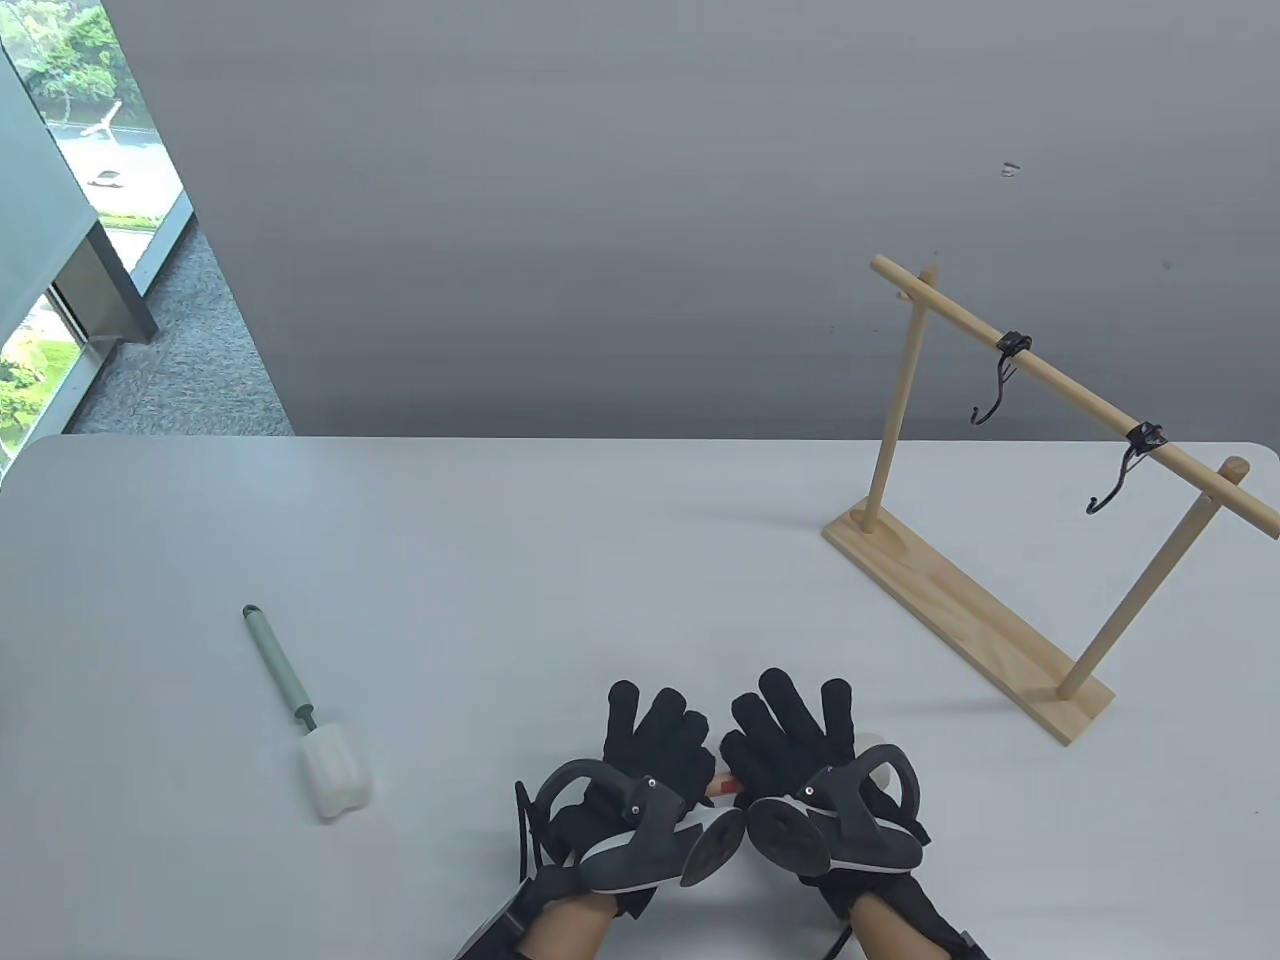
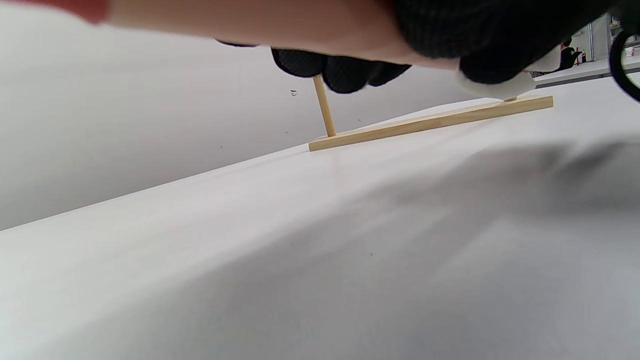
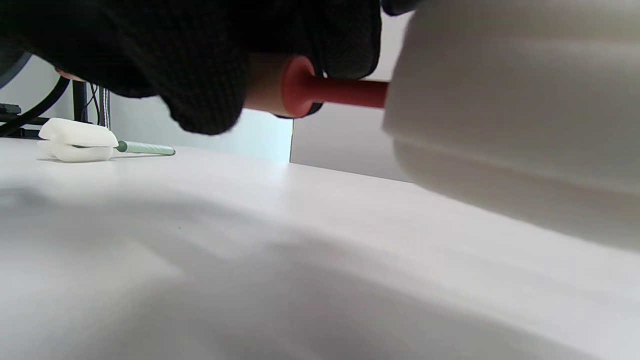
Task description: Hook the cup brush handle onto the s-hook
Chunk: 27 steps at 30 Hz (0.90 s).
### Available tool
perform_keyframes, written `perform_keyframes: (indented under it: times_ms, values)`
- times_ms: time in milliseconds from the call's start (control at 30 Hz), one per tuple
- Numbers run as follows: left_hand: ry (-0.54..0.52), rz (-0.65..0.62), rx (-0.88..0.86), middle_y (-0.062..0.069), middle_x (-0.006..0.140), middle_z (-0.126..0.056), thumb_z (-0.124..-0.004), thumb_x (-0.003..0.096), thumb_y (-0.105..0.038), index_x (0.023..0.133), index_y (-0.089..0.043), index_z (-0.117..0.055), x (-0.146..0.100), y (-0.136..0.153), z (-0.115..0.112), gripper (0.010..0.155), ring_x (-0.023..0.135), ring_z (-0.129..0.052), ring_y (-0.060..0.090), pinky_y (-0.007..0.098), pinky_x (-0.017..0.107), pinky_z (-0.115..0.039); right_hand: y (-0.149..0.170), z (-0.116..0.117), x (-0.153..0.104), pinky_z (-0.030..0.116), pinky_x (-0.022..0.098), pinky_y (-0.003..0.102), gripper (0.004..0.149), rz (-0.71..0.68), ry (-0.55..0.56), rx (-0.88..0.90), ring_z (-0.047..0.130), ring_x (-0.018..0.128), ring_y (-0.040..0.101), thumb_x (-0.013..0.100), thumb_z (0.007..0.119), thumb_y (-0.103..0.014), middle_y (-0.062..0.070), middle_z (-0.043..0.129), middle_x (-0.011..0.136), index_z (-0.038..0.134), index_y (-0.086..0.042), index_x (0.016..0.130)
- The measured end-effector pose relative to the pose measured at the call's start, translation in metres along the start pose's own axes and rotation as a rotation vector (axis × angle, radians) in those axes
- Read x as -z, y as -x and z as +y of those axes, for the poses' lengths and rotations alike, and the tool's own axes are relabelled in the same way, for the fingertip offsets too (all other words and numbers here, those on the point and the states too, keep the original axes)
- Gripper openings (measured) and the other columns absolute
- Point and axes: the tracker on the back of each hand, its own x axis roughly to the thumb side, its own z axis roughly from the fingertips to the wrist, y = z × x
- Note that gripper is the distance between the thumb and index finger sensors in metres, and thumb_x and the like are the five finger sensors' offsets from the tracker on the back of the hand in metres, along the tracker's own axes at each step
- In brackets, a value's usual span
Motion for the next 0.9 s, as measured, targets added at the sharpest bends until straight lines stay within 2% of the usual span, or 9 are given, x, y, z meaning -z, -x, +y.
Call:
perform_keyframes:
  times_ms: [67, 167, 200, 367, 433, 500, 567, 633, 900]
  values:
    - [0.013, 0.016, 0.012, -0.003, 0.104, -0.076, -0.071, 0.0391, -0.052, 0.084, -0.03, -0.081, -0.001, -0.001, 0.001, 0.051, 0.107, -0.068, 0.031, 0.067, 0.074, -0.039, 0.0, -0.001, -0.002, 0.015, 0.062, 0.076, 0.054, -0.01, 0.009, -0.015, 0.031, 0.104, 0.049, 0.048, 0.082, -0.033, 0.022, 0.056, 0.109, 0.076, -0.006, 0.095]
    - [0.126, 0.091, 0.032, 0.0, 0.108, -0.071, -0.067, 0.0406, -0.055, 0.088, -0.035, -0.075, 0.001, -0.003, 0.001, 0.052, 0.109, -0.063, 0.034, 0.069, 0.074, -0.035, -0.004, -0.002, -0.001, 0.015, 0.062, 0.076, 0.054, -0.01, -0.005, -0.038, 0.033, 0.104, 0.049, 0.048, 0.083, -0.032, 0.022, 0.058, 0.107, 0.077, -0.005, 0.094]
    - [0.128, 0.103, 0.045, 0.0, 0.109, -0.068, -0.066, 0.0405, -0.057, 0.089, -0.036, -0.073, -0.001, -0.002, 0.003, 0.053, 0.11, -0.06, 0.034, 0.068, 0.074, -0.034, -0.007, -0.004, -0.001, 0.015, 0.062, 0.076, 0.053, -0.022, -0.009, -0.073, 0.033, 0.104, 0.049, 0.048, 0.083, -0.031, 0.021, 0.059, 0.107, 0.078, -0.004, 0.094]
    - [0.01, 0.177, -0.04, 0.002, 0.114, -0.059, -0.064, 0.04, -0.06, 0.102, -0.034, -0.055, -0.011, 0.012, 0.015, 0.068, 0.111, -0.056, 0.037, 0.069, 0.074, -0.033, -0.011, -0.009, 0.001, 0.017, 0.063, 0.076, 0.053, 0.029, -0.003, -0.173, 0.038, 0.104, 0.048, 0.048, 0.082, -0.033, 0.02, 0.063, 0.106, 0.079, -0.004, 0.092]
    - [-0.004, 0.238, -0.106, 0.003, 0.114, -0.058, -0.063, 0.0404, -0.061, 0.103, -0.033, -0.054, -0.02, 0.024, 0.022, 0.069, 0.111, -0.055, 0.038, 0.07, 0.073, -0.033, -0.005, -0.007, 0.002, 0.016, 0.063, 0.076, 0.053, 0.097, -0.009, -0.161, 0.038, 0.104, 0.048, 0.049, 0.082, -0.033, 0.021, 0.063, 0.106, 0.079, -0.003, 0.092]
    - [-0.013, 0.293, -0.153, 0.007, 0.118, -0.045, -0.062, 0.0409, -0.062, 0.107, -0.032, -0.04, -0.029, 0.036, 0.024, 0.076, 0.112, -0.046, 0.041, 0.071, 0.073, -0.03, 0.002, -0.005, 0.002, 0.015, 0.063, 0.075, 0.053, 0.19, -0.003, -0.185, 0.039, 0.104, 0.049, 0.049, 0.081, -0.032, 0.022, 0.062, 0.106, 0.078, -0.001, 0.092]
    - [-0.045, 0.34, -0.184, 0.008, 0.118, -0.043, -0.061, 0.0411, -0.062, 0.108, -0.031, -0.037, -0.036, 0.047, 0.025, 0.077, 0.112, -0.045, 0.042, 0.071, 0.072, -0.029, 0.011, -0.006, -0.001, 0.015, 0.063, 0.075, 0.053, 0.264, 0.0, -0.187, 0.04, 0.104, 0.049, 0.049, 0.08, -0.032, 0.022, 0.062, 0.106, 0.078, -0.002, 0.093]
    - [-0.045, 0.37, -0.227, 0.008, 0.118, -0.044, -0.061, 0.0412, -0.062, 0.108, -0.03, -0.038, -0.041, 0.055, 0.022, 0.077, 0.111, -0.046, 0.042, 0.071, 0.071, -0.03, 0.024, -0.01, -0.006, 0.015, 0.063, 0.075, 0.053, 0.345, 0.081, -0.102, 0.041, 0.104, 0.049, 0.049, 0.08, -0.033, 0.022, 0.063, 0.105, 0.078, -0.002, 0.092]
    - [0.143, 0.385, -0.291, 0.01, 0.117, -0.045, -0.06, 0.0418, -0.062, 0.107, -0.029, -0.041, -0.041, 0.067, -0.005, 0.076, 0.11, -0.048, 0.043, 0.071, 0.07, -0.032, 0.076, -0.022, -0.038, 0.023, 0.059, 0.075, 0.053, 0.563, 0.416, 0.377, 0.05, 0.099, 0.051, 0.049, 0.078, -0.036, 0.023, 0.065, 0.102, 0.078, -0.002, 0.091]
